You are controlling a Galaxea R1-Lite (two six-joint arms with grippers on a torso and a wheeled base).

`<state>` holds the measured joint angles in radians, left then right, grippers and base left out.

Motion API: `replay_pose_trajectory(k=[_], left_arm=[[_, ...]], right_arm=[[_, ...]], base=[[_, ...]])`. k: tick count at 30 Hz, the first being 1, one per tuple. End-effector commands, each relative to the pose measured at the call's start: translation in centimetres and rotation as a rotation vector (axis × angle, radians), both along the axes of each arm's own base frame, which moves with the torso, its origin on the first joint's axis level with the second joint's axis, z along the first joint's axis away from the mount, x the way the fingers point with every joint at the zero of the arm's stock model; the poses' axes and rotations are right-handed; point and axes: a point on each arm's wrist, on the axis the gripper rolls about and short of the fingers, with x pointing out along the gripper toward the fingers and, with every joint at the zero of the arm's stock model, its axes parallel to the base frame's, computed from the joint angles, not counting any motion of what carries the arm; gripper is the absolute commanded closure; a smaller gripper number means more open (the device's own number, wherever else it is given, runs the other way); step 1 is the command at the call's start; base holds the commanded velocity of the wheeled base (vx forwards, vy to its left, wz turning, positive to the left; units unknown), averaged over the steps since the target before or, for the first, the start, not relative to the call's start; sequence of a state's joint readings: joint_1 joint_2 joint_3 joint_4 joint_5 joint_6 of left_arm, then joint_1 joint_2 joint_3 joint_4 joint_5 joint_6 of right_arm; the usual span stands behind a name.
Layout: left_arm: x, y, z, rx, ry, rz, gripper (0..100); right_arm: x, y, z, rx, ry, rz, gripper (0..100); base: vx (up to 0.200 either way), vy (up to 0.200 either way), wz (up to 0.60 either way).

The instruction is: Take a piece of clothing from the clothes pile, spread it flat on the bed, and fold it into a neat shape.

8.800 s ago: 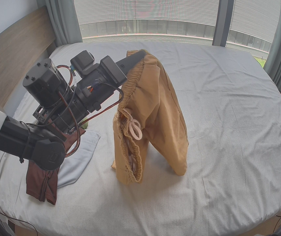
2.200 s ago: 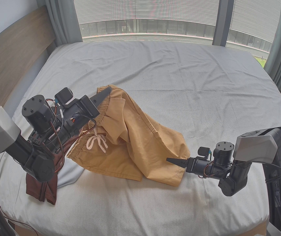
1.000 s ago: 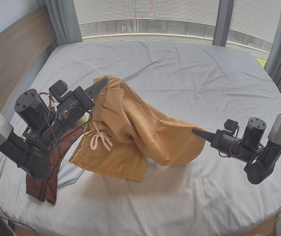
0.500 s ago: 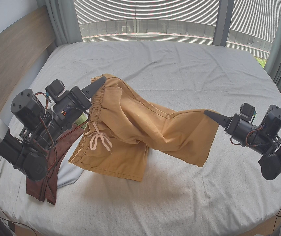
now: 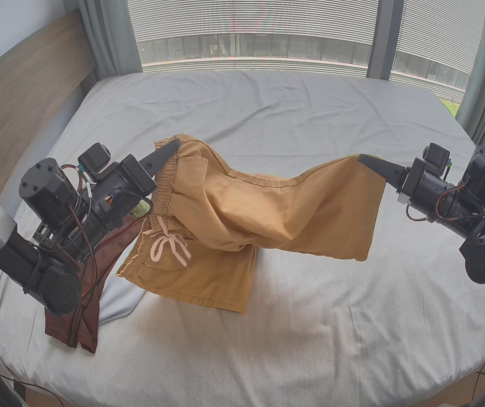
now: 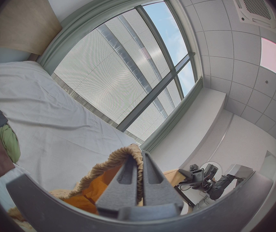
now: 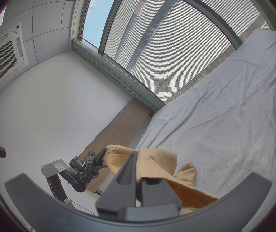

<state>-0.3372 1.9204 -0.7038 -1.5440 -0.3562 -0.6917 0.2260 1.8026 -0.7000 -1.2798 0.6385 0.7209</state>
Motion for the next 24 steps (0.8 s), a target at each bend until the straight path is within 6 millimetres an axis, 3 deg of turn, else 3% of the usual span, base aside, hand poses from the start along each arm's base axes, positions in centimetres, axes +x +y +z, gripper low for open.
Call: replay_pose_trajectory(k=[1, 7, 16, 24], left_arm=[[0.1, 0.7, -0.2, 0.003, 0.008, 0.021, 100], [0.3, 1.4, -0.4, 0.004, 0.016, 0.043, 100], [0.5, 0.9, -0.4, 0.002, 0.014, 0.028, 100], [0.4, 0.6, -0.2, -0.001, 0.005, 0.021, 100]], right_arm=[[0.2, -0.1, 1.9, 0.01, -0.044, -0.004, 100], [1.1, 0.1, 3.2, 0.004, -0.034, -0.006, 100], [1.8, 0.4, 4.2, -0.04, -0.032, -0.018, 100], [1.9, 1.2, 6.7, -0.144, -0.042, -0.117, 100]], base=[[0.0, 0.0, 0.0], [0.0, 0.0, 0.0], [0.0, 0.0, 0.0], [0.0, 0.0, 0.0]])
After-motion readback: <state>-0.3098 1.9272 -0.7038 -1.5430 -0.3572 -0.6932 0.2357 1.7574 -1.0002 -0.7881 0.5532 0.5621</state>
